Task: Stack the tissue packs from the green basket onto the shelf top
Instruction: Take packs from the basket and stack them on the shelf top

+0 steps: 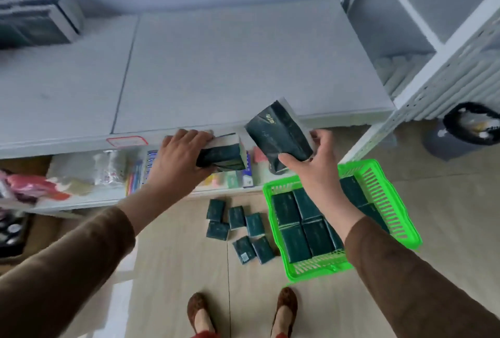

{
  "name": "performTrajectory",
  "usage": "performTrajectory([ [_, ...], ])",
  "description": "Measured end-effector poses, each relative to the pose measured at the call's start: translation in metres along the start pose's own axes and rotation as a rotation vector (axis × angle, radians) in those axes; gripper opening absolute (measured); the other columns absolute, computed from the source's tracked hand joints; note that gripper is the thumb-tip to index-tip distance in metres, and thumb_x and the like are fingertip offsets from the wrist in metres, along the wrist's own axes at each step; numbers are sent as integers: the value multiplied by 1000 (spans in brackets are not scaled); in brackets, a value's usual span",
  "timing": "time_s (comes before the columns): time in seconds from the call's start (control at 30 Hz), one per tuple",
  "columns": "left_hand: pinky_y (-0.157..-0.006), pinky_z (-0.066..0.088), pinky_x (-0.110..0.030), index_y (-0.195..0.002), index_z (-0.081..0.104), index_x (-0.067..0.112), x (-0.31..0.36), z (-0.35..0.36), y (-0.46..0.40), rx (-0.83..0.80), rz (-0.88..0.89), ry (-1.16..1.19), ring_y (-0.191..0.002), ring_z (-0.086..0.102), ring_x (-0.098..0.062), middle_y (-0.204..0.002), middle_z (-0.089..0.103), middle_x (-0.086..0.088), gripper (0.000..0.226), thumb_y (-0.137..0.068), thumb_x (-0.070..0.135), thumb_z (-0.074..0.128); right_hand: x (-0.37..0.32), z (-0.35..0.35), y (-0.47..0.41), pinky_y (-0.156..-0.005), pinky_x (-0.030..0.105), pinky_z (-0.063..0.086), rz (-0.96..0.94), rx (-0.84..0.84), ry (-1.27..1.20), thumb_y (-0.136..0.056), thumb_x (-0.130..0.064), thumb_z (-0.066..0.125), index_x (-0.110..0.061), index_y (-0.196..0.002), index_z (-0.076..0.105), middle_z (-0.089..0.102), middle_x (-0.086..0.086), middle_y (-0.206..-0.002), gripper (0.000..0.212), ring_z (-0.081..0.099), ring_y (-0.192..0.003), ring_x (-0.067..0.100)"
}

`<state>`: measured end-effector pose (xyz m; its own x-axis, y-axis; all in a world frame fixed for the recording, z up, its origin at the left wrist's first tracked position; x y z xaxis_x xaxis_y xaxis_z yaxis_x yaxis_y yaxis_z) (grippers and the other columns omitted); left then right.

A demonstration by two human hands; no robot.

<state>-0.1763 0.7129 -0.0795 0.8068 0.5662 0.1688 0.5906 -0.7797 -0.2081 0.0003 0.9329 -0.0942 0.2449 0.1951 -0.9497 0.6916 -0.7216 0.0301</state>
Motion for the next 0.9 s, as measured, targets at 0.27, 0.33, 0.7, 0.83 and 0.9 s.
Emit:
performTrajectory([
  [0.27,-80,34,-39,-109,57,24,-189,-111,27,98,-150,-12,-101,45,-24,-100,66,6,46,-72,43,77,-119,198,-26,-62,8,48,-66,-46,-245,-73,-22,85,-27,-109,50,60,-15,-98,50,62,-80,-11],
  [0.33,-81,32,-38,-109,55,24,-239,-131,29,113,-156,-51,-102,46,-24,-102,66,6,45,-74,42,76,-139,249,-35,-68,9,47,-67,-47,-248,-72,-23,86,-25,-112,51,63,-12,-103,53,63,-87,-6],
  [0.7,-94,39,-45,-111,52,17,-461,-162,-35,55,-293,-192,-111,47,-31,-107,66,-8,47,-75,26,80,-200,428,-97,-71,30,55,-144,-139,-140,-71,-26,82,-16,-110,54,64,-2,-102,49,63,-93,9],
  [0.83,-93,42,-44,-112,54,16,-524,-156,-73,55,-296,-251,-112,43,-30,-112,59,-5,48,-74,26,81,-203,477,-142,-74,30,55,-151,-181,-109,-74,-22,83,-23,-108,54,64,0,-107,44,63,-101,17],
  [0.9,-93,44,-45,-115,54,16,-552,-151,-93,51,-294,-271,-111,41,-30,-114,56,-6,51,-73,26,82,-205,505,-167,-75,29,57,-155,-212,-81,-76,-20,83,-23,-110,54,63,3,-112,45,62,-105,20],
])
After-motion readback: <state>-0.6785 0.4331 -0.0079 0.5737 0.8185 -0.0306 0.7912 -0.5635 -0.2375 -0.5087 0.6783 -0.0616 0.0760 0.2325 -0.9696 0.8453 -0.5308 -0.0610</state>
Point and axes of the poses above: each hand's wrist, its own y-axis away from the middle knuckle, its own z-axis out of the palm, x = y × z, the point moved 2 cm from there along -y, towards the middle knuckle
